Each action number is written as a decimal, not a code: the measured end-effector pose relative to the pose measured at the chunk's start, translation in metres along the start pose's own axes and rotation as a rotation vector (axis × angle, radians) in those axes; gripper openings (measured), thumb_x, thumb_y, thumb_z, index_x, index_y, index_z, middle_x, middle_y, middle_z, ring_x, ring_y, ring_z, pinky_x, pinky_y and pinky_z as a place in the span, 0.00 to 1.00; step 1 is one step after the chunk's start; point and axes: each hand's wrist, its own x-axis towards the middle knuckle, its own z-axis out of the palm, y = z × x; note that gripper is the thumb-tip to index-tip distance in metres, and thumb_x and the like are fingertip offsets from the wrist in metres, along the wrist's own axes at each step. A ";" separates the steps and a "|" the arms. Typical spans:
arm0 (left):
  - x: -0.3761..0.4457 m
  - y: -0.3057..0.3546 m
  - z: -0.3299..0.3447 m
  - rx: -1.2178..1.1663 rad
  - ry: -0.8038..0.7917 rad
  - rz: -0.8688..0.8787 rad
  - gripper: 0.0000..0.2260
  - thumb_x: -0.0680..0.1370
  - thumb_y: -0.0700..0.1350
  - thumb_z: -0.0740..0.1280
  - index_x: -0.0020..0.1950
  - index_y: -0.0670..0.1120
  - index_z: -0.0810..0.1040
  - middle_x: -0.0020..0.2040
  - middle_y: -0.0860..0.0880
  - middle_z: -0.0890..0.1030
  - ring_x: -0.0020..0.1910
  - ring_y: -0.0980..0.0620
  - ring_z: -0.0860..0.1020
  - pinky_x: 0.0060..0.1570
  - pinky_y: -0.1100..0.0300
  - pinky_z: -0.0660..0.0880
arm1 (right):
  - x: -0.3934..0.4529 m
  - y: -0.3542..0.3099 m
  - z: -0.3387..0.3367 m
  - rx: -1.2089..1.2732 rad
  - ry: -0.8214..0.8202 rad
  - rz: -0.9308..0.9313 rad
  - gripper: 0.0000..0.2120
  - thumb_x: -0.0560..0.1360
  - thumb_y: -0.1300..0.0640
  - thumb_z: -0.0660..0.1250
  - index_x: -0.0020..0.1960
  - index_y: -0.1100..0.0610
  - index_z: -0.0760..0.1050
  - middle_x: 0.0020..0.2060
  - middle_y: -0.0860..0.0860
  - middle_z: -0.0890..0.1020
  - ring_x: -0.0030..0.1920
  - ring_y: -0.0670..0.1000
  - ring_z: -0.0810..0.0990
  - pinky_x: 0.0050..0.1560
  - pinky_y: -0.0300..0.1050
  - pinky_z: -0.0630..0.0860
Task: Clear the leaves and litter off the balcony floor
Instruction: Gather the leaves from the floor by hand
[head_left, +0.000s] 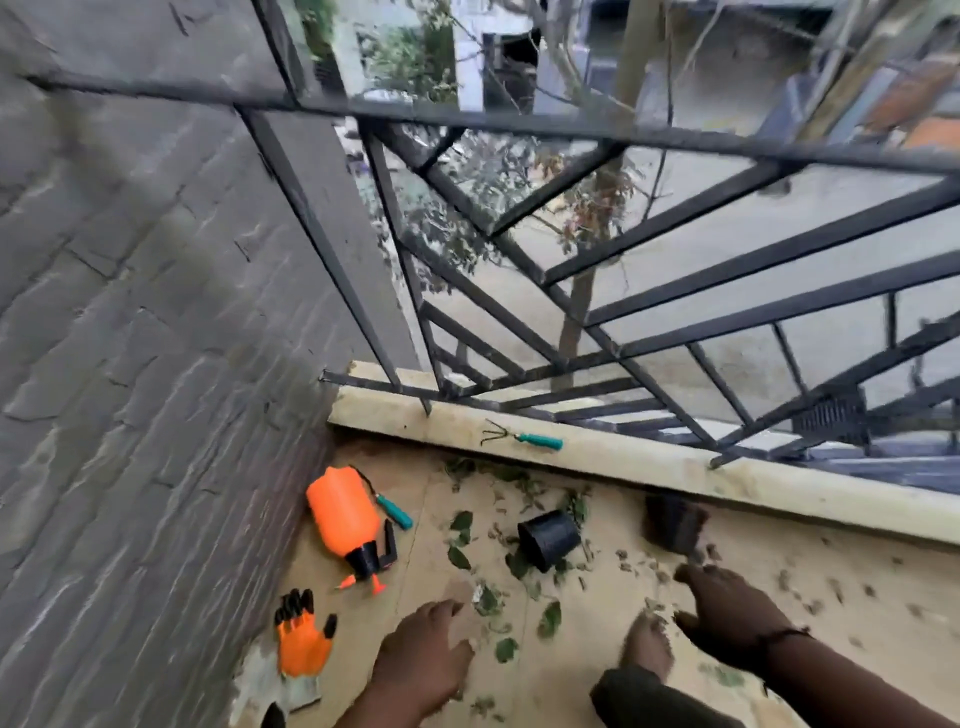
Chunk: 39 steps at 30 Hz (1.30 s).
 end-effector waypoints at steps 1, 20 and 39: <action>0.013 -0.019 0.004 0.039 0.005 0.000 0.30 0.81 0.60 0.57 0.80 0.51 0.54 0.79 0.50 0.60 0.76 0.49 0.61 0.71 0.55 0.63 | 0.005 -0.010 0.019 0.035 -0.034 0.016 0.26 0.78 0.43 0.61 0.74 0.48 0.61 0.69 0.50 0.71 0.69 0.51 0.69 0.64 0.44 0.69; 0.181 -0.059 0.251 -0.335 -0.168 -0.111 0.29 0.82 0.57 0.59 0.80 0.50 0.56 0.79 0.49 0.59 0.77 0.50 0.60 0.74 0.57 0.59 | 0.237 -0.119 0.211 -0.166 -0.201 -0.224 0.20 0.78 0.51 0.59 0.69 0.54 0.66 0.64 0.57 0.74 0.63 0.60 0.72 0.59 0.53 0.71; 0.328 -0.025 0.221 -0.208 -0.058 -0.076 0.29 0.81 0.56 0.62 0.79 0.48 0.60 0.78 0.46 0.61 0.74 0.44 0.63 0.70 0.51 0.65 | 0.361 -0.087 0.223 -0.054 0.007 -0.079 0.39 0.79 0.59 0.59 0.79 0.52 0.37 0.44 0.57 0.82 0.30 0.54 0.73 0.32 0.48 0.72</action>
